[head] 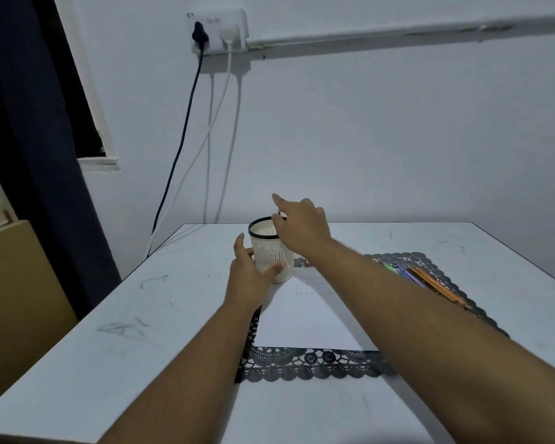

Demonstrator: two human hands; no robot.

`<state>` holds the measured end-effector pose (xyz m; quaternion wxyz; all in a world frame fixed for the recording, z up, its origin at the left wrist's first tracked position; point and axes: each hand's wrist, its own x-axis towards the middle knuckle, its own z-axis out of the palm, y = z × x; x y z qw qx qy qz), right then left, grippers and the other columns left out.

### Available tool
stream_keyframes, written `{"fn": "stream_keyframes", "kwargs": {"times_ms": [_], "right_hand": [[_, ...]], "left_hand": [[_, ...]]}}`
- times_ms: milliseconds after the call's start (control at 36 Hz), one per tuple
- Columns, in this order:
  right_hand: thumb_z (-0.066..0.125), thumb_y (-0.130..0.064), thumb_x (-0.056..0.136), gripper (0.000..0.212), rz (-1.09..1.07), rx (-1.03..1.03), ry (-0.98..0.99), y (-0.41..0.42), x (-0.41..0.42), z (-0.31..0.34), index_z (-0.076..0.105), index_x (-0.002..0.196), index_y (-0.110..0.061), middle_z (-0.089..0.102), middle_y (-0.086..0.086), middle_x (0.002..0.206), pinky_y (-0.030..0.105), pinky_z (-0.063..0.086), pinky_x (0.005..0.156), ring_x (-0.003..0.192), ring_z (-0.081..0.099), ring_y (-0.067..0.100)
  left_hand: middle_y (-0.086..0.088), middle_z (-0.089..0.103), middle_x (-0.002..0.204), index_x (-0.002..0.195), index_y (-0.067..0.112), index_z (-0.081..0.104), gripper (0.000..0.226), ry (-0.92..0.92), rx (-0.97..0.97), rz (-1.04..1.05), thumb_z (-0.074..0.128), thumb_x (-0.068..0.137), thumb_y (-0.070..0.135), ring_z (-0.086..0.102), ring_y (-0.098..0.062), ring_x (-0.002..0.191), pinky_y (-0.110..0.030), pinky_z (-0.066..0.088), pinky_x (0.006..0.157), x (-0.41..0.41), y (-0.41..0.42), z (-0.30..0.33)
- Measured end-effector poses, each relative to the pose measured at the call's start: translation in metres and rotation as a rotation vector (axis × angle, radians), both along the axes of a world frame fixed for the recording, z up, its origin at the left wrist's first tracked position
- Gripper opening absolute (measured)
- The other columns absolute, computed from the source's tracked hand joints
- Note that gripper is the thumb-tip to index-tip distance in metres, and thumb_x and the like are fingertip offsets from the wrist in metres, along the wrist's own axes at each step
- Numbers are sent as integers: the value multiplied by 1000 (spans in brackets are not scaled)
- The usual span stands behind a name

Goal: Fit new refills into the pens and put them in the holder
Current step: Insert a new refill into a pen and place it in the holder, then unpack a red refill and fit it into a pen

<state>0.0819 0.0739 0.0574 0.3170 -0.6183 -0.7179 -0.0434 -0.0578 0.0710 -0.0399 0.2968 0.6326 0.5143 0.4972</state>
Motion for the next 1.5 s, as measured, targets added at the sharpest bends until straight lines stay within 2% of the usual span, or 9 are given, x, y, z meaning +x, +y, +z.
{"fn": "stream_keyframes", "kwargs": {"times_ms": [194, 306, 417, 611, 861, 1056, 1222, 1361, 1500], "right_hand": [[47, -19, 105, 60, 175, 36, 283, -18, 33, -13, 32, 161, -33, 60, -9, 142, 39, 45, 104, 131, 43, 15], [53, -20, 102, 51, 146, 22, 353, -38, 63, -34, 48, 152, -30, 63, -12, 132, 31, 47, 92, 101, 59, 12], [51, -22, 103, 26, 91, -63, 306, -62, 91, -54, 65, 123, -30, 67, -12, 99, 32, 47, 71, 75, 60, 8], [51, -34, 102, 9, 37, -293, 84, -96, 99, -84, 57, 96, -28, 64, -6, 87, 33, 44, 63, 78, 60, 18], [52, -40, 101, 15, 19, -308, -67, -95, 101, -90, 54, 91, -30, 63, -9, 88, 33, 40, 64, 83, 58, 17], [56, -36, 100, 14, 20, -317, 8, -102, 108, -78, 57, 88, -29, 61, -10, 87, 33, 43, 68, 83, 58, 17], [60, -35, 95, 12, -333, -161, 114, -106, 154, -51, 58, 86, -27, 65, -11, 88, 35, 36, 82, 87, 59, 20], [66, -41, 90, 15, -487, -375, 39, -108, 183, -46, 63, 89, -26, 66, -8, 97, 42, 34, 96, 101, 58, 23], [73, -36, 84, 17, -539, -497, 4, -105, 180, -55, 63, 85, -22, 66, -2, 92, 39, 33, 84, 95, 61, 26]], "left_hand": [[-2, 55, 145, 160, 33, 7, 126, 24, -38, -3, 87, 65, 54, 62, -26, 124, -54, 51, 104, -3, 1, -1], [-1, 30, 163, 161, 34, 4, 129, 50, 9, 47, 88, 66, 58, 26, -28, 151, -53, 34, 119, 2, -9, 6], [-7, 33, 155, 154, 19, 25, 90, 156, 379, 182, 79, 85, 39, 23, -24, 143, -47, 33, 114, 4, -30, 26], [1, 49, 92, 91, 15, 55, 12, 573, 836, 63, 55, 92, 27, 44, -21, 87, -38, 39, 77, 18, -50, 42], [6, 50, 78, 78, 23, 51, 33, 939, 297, -219, 46, 102, 45, 53, -19, 75, -36, 49, 68, 42, -48, 3], [6, 52, 78, 76, 22, 51, 34, 933, 285, -225, 47, 101, 43, 52, -16, 74, -36, 47, 67, 40, -43, 1], [5, 53, 78, 74, 23, 50, 34, 922, 278, -247, 47, 101, 42, 52, -14, 72, -35, 45, 64, 39, -45, 1], [5, 53, 79, 74, 24, 49, 33, 930, 266, -240, 47, 102, 42, 52, -13, 73, -35, 45, 65, 39, -45, 4], [5, 53, 79, 74, 22, 50, 33, 926, 249, -251, 48, 102, 40, 51, -12, 71, -35, 45, 66, 38, -47, 2]]}}
